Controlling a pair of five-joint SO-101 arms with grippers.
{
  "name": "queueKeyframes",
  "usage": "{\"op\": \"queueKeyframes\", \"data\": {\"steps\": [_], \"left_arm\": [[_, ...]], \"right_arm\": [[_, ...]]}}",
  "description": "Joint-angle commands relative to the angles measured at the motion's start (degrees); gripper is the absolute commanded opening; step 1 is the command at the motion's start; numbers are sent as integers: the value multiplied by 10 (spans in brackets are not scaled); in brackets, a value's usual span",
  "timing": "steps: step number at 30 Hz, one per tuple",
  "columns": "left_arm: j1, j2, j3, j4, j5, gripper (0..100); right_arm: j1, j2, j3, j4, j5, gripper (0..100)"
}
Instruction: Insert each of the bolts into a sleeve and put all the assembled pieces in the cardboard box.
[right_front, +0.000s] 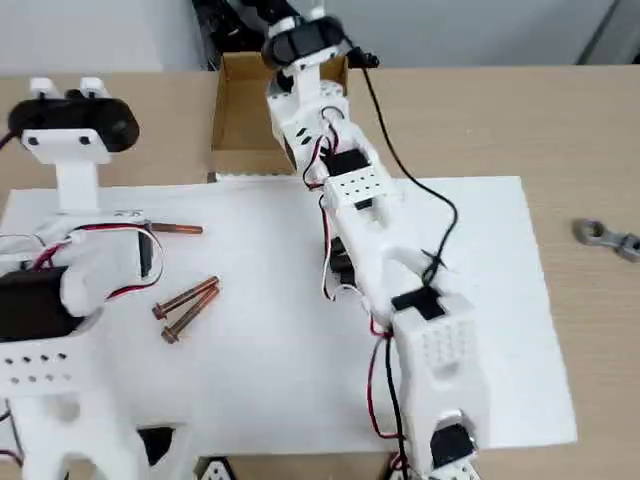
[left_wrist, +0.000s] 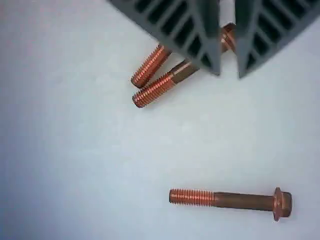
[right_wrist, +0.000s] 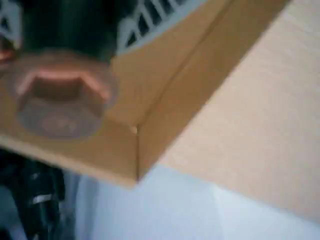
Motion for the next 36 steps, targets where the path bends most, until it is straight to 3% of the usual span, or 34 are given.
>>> {"op": "queueKeyframes", "data": {"steps": [1,7,12,14,17,22,26,31,36], "left_arm": [[-4,-5,5,-14,-4,6],[-3,-60,69,-52,-4,6],[-1,-157,175,-95,-4,6],[-1,-192,211,-104,-4,7],[-2,-222,250,-107,-4,7],[-4,-199,252,-107,0,19],[-4,-143,215,-107,24,83],[-4,-50,139,-107,69,86],[-4,57,80,-103,91,86]], "right_arm": [[10,42,-104,-17,3,8],[11,131,-177,-17,3,28],[11,158,-185,-15,3,221],[11,156,-185,2,3,242],[11,149,-186,25,0,206],[20,99,-186,67,-67,183],[22,26,-186,154,-81,170],[26,-59,-186,255,-86,0],[33,-122,-185,365,-88,9]]}}
